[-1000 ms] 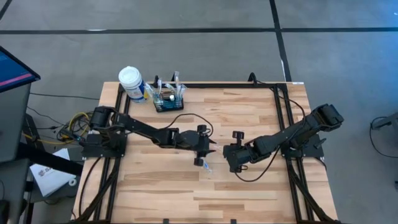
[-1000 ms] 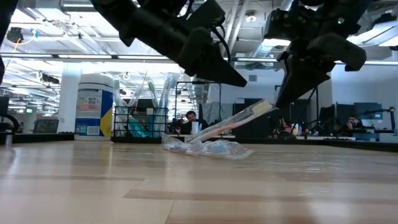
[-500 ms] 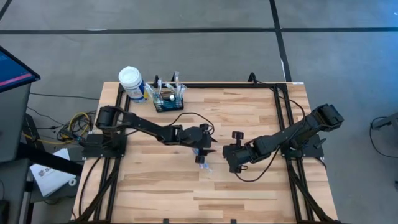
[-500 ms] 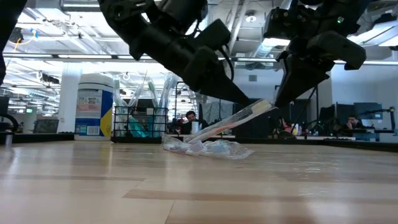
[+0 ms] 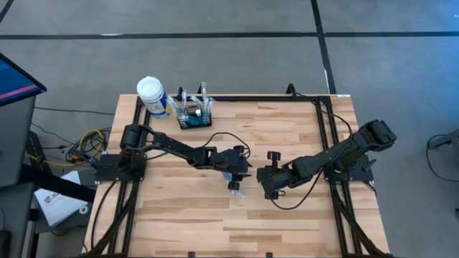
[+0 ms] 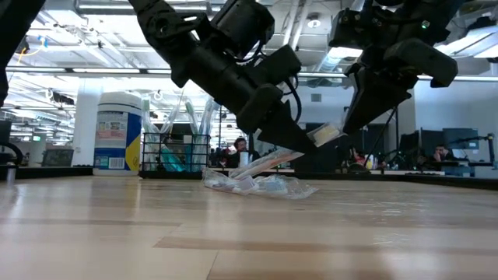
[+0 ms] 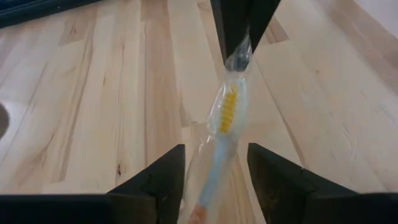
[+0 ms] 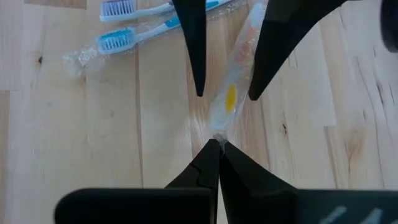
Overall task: Pick & Place toothbrushing station
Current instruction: Put the orange toothbrush into the black wire organizer
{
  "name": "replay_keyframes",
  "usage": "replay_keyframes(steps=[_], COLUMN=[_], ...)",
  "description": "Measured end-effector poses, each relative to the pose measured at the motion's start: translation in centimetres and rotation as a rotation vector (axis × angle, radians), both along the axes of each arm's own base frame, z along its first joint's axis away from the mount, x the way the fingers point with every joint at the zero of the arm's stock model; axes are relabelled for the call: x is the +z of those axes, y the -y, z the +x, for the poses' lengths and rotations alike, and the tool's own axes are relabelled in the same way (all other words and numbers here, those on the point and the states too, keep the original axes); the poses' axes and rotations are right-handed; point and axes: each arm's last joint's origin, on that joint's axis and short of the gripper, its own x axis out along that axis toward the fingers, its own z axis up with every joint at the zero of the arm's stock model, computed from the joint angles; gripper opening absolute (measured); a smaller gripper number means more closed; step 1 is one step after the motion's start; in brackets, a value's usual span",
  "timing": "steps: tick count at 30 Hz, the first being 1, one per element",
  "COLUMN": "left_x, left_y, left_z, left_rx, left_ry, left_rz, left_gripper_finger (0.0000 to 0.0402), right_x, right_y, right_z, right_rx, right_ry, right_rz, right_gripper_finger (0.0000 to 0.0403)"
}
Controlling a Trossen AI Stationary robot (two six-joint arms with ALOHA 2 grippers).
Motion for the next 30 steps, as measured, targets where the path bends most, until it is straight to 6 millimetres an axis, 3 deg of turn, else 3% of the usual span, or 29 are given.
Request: replay_keyframes(steps=[6,13,26,30], left_x=[0.0,0.3,0.3,1.5], left_y=[0.0,0.0,0.0,-0.1], left_z=[0.0,0.0,0.0,-0.3], left_rx=[0.001,-0.005,0.009,0.035], left_ry=[0.001,0.008,0.013,0.024], left_rz=[0.0,-0.002,0.007,0.024], left_gripper_finger=[0.0111,0.0013,0.0008,0.0007], right_x=[0.0,0.0,0.0,0.0], right_y=[0.0,0.0,0.0,0.2], right_z=[0.0,0.0,0.0,0.0], right_rx=[0.003,0.006,0.006,-0.022], right_ry=[0.003,0.004,0.004,0.011], right_rz=[0.0,-0.002,-0.009,-0.045], right_gripper_finger=[0.0,0.0,0.0,0.0])
